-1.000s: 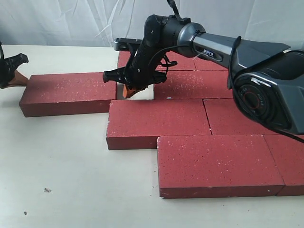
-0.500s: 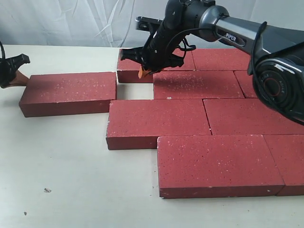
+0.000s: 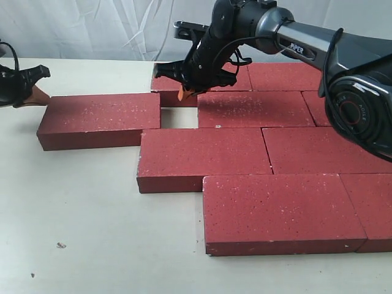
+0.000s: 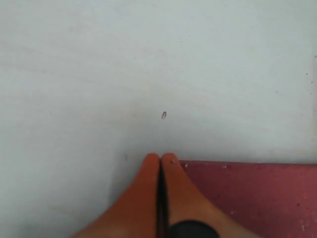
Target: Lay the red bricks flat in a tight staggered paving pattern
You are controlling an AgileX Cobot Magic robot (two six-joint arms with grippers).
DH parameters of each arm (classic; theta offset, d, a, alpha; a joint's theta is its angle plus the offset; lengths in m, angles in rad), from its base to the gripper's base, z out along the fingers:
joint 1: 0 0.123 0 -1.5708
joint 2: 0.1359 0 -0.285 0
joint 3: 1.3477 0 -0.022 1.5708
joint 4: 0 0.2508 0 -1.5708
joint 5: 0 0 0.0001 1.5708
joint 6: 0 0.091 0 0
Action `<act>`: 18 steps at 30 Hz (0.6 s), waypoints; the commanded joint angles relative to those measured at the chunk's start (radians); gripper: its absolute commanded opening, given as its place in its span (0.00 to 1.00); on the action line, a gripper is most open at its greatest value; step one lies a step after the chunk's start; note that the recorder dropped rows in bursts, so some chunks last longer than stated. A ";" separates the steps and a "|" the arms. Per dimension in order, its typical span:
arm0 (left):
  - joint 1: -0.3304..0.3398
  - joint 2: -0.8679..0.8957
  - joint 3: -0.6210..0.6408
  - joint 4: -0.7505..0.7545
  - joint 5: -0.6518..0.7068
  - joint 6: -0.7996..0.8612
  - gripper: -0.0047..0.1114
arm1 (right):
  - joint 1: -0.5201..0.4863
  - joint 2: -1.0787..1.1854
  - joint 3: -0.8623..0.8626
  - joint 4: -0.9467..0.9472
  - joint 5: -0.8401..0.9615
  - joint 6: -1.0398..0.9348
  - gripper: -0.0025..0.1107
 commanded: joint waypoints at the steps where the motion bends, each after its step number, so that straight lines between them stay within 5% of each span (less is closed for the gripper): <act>1: 0.030 -0.018 -0.042 0.000 0.070 -0.009 0.04 | -0.003 -0.018 0.000 -0.010 0.014 -0.002 0.02; 8: 0.047 -0.072 -0.052 0.212 0.114 -0.212 0.04 | -0.006 -0.062 0.000 -0.014 0.067 -0.014 0.02; 18: 0.045 -0.166 -0.052 0.321 0.236 -0.275 0.04 | -0.006 -0.109 0.000 -0.033 0.247 -0.041 0.02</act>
